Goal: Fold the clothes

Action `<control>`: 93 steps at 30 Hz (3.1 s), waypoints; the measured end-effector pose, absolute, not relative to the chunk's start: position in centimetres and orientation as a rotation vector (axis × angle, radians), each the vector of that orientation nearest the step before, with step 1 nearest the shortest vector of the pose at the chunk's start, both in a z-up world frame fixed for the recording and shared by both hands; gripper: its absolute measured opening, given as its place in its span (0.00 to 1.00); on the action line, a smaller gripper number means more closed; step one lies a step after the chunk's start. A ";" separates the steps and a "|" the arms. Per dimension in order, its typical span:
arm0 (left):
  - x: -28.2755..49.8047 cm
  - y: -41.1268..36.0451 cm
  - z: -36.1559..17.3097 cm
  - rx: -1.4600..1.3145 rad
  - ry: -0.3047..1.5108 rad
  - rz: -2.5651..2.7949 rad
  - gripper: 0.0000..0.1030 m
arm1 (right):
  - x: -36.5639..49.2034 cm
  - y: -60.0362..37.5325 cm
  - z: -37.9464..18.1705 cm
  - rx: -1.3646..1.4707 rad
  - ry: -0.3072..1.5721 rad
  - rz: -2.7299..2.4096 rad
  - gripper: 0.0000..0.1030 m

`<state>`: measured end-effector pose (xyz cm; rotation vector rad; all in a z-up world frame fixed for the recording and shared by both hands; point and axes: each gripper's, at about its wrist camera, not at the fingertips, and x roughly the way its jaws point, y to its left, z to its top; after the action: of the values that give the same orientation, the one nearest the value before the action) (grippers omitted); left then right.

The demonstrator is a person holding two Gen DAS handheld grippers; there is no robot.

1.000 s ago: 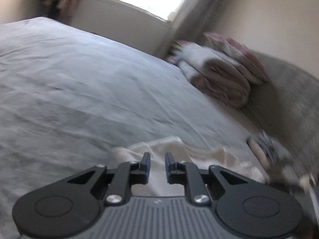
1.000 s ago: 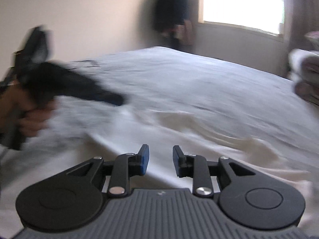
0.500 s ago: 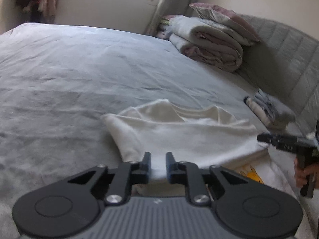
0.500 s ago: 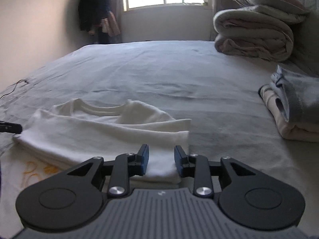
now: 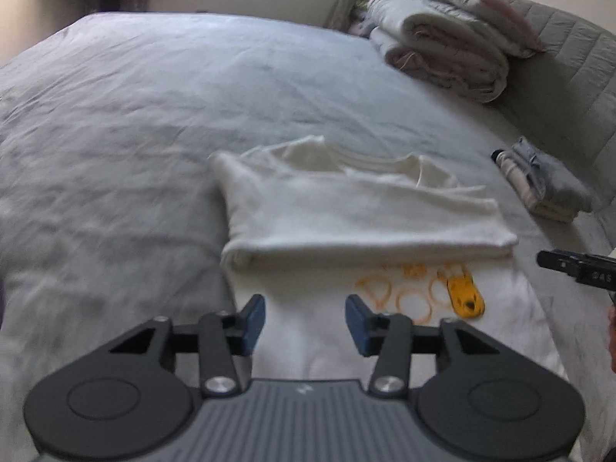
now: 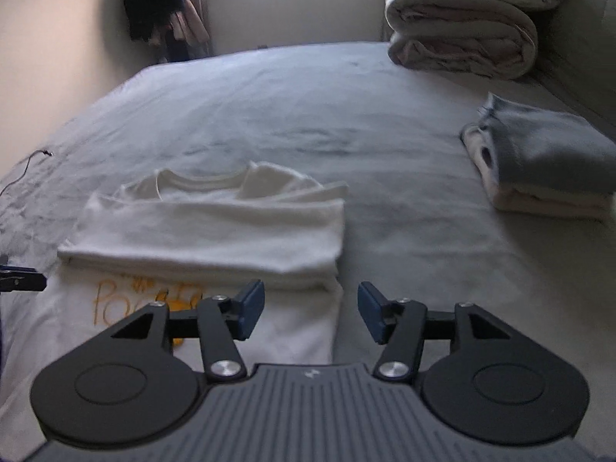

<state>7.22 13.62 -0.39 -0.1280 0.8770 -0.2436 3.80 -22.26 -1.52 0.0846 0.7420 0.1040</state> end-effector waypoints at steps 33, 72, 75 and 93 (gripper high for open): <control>-5.5 25.4 -7.7 -0.833 1.141 -0.731 0.90 | -9.1 -31.4 -7.5 0.763 1.165 0.591 0.66; -5.9 22.2 -9.5 -0.866 1.114 -0.933 0.16 | -9.1 -28.6 -7.5 0.913 1.071 0.848 0.17; -5.7 22.8 -9.3 -0.906 1.066 -0.937 0.15 | -8.7 -28.6 -7.3 0.940 1.027 0.834 0.17; -0.8 24.8 -9.9 -1.170 0.825 -0.640 0.09 | -2.3 -29.4 -8.5 1.104 0.841 0.603 0.15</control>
<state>-0.84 24.81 -9.86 -1.1700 0.8252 -0.6396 -2.33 -29.36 -8.51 1.1042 0.8410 0.6029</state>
